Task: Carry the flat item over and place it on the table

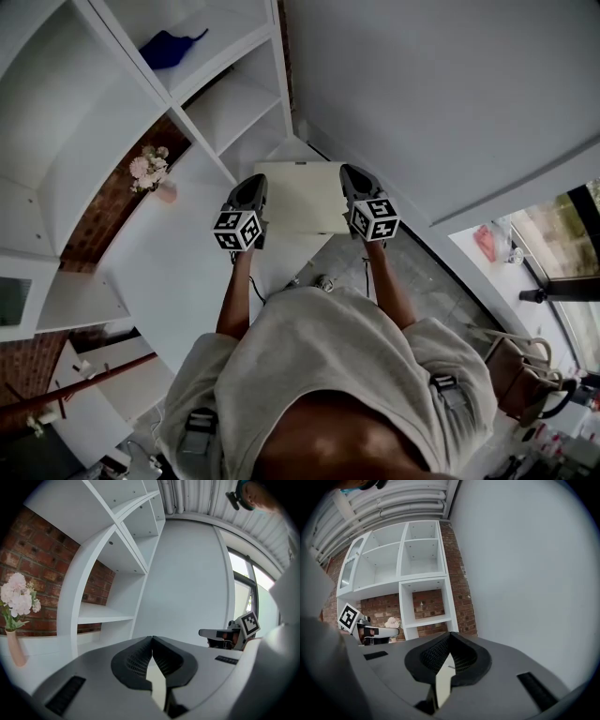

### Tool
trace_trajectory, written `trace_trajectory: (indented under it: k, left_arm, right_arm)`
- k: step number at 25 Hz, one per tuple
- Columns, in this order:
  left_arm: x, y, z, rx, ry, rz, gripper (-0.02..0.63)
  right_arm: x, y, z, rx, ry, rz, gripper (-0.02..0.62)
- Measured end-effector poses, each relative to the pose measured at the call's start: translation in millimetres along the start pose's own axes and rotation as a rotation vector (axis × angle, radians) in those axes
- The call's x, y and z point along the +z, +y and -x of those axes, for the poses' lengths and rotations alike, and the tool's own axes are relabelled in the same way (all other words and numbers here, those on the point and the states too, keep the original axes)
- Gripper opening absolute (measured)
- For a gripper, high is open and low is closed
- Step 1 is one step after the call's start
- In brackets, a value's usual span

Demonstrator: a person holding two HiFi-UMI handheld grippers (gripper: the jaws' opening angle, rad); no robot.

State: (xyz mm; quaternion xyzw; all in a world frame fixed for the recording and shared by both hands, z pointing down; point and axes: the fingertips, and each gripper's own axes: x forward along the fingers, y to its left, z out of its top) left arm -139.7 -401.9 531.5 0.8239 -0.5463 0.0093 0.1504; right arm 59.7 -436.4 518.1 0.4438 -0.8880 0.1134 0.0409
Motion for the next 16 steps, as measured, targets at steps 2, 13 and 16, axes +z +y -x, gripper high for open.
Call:
trace_trajectory:
  k: [2,13,16]
  left_arm:
    - [0.7,-0.8,1.2,0.000,0.000,-0.002,0.017]
    - [1.6,-4.8,1.7,-0.006,-0.002,-0.001,0.017]
    - [0.7,-5.2,2.2,-0.006,0.001,-0.003,0.017]
  right_arm:
    - [-0.3,0.8,1.4,0.000,-0.001,-0.001,0.025]
    - [-1.4,4.1,4.5,0.003,0.000,0.001,0.025]
    - [-2.0,5.2,5.2,0.005,0.001,0.002,0.025]
